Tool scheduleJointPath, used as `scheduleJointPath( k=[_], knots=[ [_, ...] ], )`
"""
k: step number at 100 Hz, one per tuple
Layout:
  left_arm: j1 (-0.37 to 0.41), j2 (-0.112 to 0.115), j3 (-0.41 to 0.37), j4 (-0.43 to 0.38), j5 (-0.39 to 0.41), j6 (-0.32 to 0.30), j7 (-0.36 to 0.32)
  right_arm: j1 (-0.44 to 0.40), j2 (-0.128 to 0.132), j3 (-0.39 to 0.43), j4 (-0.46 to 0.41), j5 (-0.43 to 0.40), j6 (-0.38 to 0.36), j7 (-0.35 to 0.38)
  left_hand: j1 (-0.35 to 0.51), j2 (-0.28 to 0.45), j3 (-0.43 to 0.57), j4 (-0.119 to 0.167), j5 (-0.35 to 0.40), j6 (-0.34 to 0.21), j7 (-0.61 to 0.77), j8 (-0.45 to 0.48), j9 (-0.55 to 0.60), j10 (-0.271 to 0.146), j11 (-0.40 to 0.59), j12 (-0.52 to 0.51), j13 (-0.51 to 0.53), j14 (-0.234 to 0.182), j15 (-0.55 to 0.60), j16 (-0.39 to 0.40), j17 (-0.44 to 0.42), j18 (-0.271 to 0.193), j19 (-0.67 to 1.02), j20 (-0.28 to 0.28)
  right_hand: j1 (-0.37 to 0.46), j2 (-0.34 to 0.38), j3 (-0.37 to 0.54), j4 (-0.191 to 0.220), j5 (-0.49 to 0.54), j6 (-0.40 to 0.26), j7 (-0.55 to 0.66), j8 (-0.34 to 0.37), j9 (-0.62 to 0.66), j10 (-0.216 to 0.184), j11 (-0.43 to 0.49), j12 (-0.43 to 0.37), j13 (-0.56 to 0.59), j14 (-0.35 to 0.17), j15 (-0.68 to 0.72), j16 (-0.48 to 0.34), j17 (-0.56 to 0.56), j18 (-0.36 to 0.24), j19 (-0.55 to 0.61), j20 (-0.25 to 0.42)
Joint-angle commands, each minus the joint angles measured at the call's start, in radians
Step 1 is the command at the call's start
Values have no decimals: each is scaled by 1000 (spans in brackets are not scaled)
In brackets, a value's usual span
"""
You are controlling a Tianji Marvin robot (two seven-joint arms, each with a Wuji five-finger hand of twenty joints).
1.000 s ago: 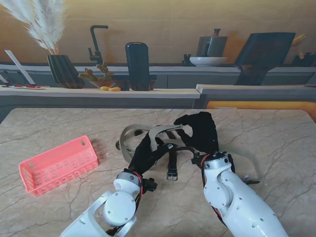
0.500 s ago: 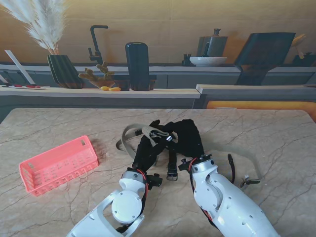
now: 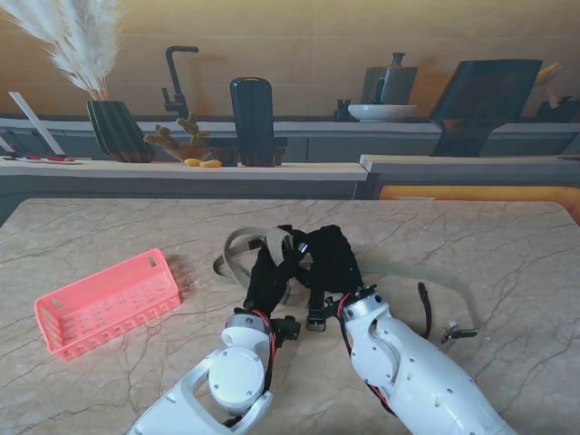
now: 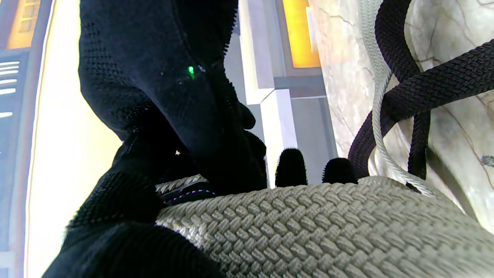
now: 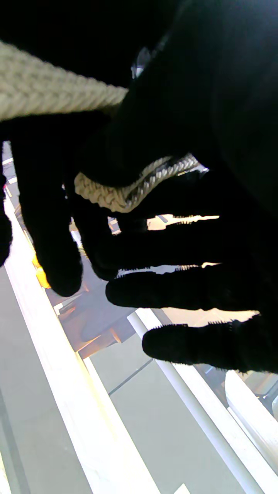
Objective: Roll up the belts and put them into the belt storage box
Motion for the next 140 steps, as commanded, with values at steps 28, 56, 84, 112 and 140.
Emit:
scheduleJointPath(
  k=[28,56,84,112,140],
  knots=[
    [32,-4,-36,-67,-165,65,-49,-97,54,92,-126,-104,-30,105,467,8,1,-4,91,-40,413,51,353,-21,80,284,296,21,292,111,216,17,202,59,-257,37,7,122,-160,-5,-250,422,-294,91,-7,46,-152,6,-43,7,-57,-19,-29,-8],
    [40,7,-56,-92,-262,95,-104,-207,69,221,-232,-67,-41,231,459,-15,-45,-3,163,-98,441,112,389,-30,87,306,309,51,306,127,215,31,228,75,-318,85,-87,127,-162,-61,-296,488,-315,74,-84,33,-150,-14,-132,-3,-48,-34,-122,30],
    [43,8,-61,-101,-313,95,-116,-245,91,274,-288,16,-93,452,284,-121,198,-11,188,-123,397,135,379,-36,-39,207,253,39,184,65,175,21,156,49,-210,43,-16,129,-216,-229,-368,461,-363,52,-239,23,-166,-42,-265,-21,-42,-67,-234,93],
    [45,16,-65,-101,-323,79,-145,-223,96,254,-283,92,-109,545,61,-211,376,13,210,-102,305,147,350,-37,-20,124,239,33,129,44,167,25,121,36,-178,51,-6,133,-281,-317,-399,424,-411,48,-298,12,-179,-38,-316,-35,-40,-73,-269,115],
    [51,39,-89,-113,-377,117,-235,-253,90,305,-300,51,-81,473,221,-159,160,19,298,-100,466,203,552,-75,335,324,507,4,531,215,395,58,469,145,-151,15,-63,56,-119,-243,-154,327,-316,48,-261,40,-115,-36,-297,-9,-5,-63,-288,174]
  ],
)
